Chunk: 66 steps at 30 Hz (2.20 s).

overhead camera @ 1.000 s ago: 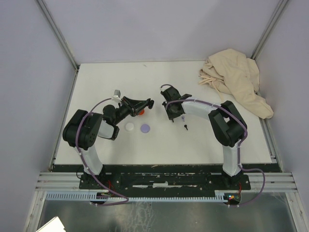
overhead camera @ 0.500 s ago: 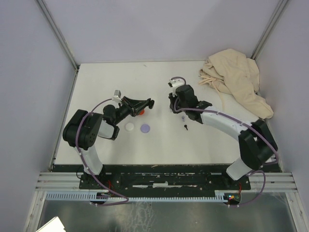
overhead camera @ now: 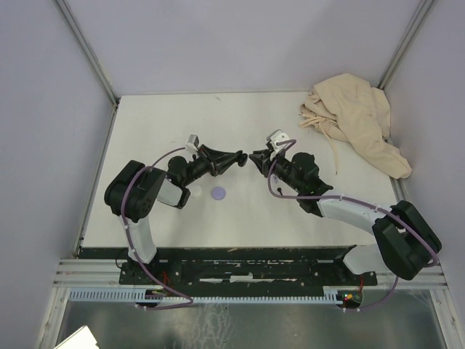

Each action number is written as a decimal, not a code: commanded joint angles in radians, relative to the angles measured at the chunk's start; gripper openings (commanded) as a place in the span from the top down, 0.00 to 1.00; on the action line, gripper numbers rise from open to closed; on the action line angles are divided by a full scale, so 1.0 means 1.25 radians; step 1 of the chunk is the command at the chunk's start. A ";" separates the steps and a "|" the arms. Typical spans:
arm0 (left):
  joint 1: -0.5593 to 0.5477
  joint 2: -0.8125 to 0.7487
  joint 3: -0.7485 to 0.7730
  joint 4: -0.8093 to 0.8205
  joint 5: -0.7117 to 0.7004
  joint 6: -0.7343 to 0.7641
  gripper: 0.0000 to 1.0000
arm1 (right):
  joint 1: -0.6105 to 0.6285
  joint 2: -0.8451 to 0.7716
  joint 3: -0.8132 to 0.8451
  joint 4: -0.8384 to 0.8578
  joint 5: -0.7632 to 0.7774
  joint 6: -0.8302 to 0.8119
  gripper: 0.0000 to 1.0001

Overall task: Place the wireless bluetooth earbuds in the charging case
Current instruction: Place the earbud in the charging case.

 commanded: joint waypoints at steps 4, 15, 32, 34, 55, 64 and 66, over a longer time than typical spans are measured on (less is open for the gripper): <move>-0.021 0.000 0.040 0.028 0.040 -0.022 0.97 | 0.013 0.003 -0.033 0.241 -0.083 -0.090 0.98; -0.032 -0.013 0.063 -0.013 0.063 0.001 0.97 | 0.026 0.028 -0.015 0.202 -0.089 -0.115 0.98; -0.036 -0.044 0.072 -0.051 0.071 0.024 0.97 | 0.032 0.064 -0.015 0.177 -0.078 -0.130 0.98; -0.037 -0.047 0.072 -0.053 0.072 0.025 0.97 | 0.031 0.066 -0.016 0.177 -0.074 -0.133 0.98; -0.036 -0.059 0.083 -0.071 0.071 0.031 0.97 | 0.032 0.069 -0.014 0.143 -0.075 -0.125 0.65; -0.035 -0.045 0.089 -0.100 0.062 0.064 0.97 | 0.032 -0.054 -0.025 0.130 -0.029 -0.078 0.41; -0.033 -0.036 0.088 -0.101 0.062 0.069 0.97 | 0.032 -0.101 -0.015 0.061 0.037 -0.070 0.38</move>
